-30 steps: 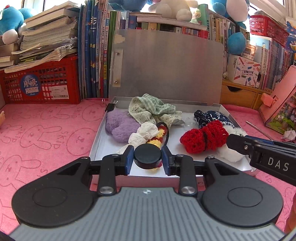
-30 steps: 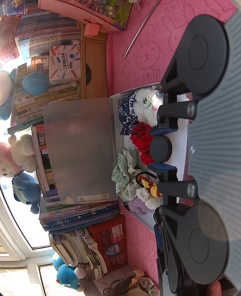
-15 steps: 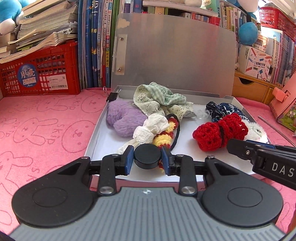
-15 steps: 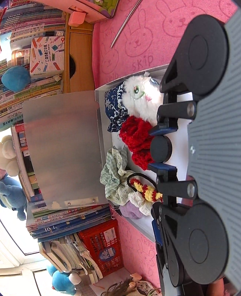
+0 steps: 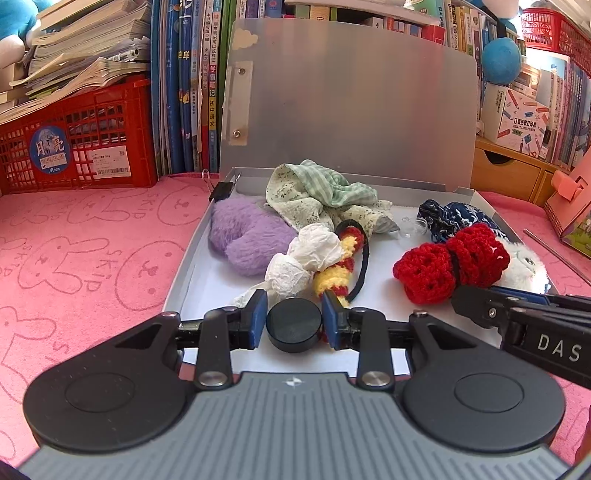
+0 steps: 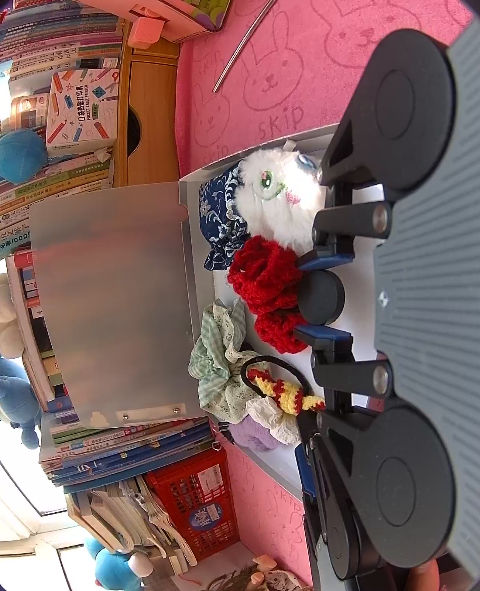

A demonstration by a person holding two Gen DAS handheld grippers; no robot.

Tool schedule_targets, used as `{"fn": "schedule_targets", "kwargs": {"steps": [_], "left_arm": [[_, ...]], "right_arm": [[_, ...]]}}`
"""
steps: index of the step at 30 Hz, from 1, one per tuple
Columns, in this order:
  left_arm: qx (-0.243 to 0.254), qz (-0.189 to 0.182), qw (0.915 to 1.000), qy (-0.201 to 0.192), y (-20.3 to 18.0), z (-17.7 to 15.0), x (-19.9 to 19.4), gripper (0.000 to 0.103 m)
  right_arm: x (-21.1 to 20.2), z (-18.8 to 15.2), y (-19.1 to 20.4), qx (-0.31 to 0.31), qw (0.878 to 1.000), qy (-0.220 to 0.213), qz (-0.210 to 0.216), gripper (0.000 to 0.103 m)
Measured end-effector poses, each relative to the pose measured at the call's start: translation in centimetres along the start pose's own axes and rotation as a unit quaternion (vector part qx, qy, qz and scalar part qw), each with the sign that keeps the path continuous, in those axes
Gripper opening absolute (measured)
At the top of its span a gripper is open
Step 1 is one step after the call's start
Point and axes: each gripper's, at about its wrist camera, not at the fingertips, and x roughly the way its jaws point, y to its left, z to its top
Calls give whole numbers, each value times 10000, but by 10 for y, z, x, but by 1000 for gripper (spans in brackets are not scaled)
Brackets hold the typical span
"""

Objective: Organize objects
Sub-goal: 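Carry both black discs over the white box, then open both grippers to drop the black discs into the box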

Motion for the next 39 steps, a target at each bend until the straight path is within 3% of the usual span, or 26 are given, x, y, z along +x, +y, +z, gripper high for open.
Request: {"fn": "schedule_targets", "kwargs": {"steps": [6, 8, 11, 14, 25, 32, 39], "left_arm": [[58, 27, 10000, 1, 2, -1, 2, 38], [88, 37, 10000, 2, 2, -1, 1, 43], [173, 41, 9998, -31, 0, -2, -1, 58], [216, 54, 9997, -47, -3, -3, -2, 68], [121, 4, 9999, -72, -3, -4, -11, 78], [28, 13, 9997, -234, 3, -4, -33, 92], [201, 131, 9988, -424, 0, -17, -64, 97]], "right_arm": [[9, -6, -3, 112, 9998, 143, 19, 39], [10, -7, -4, 117, 9998, 154, 12, 40], [9, -7, -4, 133, 9998, 126, -2, 57], [7, -7, -4, 141, 9998, 108, 10, 60], [-5, -6, 2, 3, 9999, -38, -97, 70], [-23, -4, 3, -27, 9996, -193, -201, 86], [-48, -9, 5, -134, 9988, -368, -305, 98]]}}
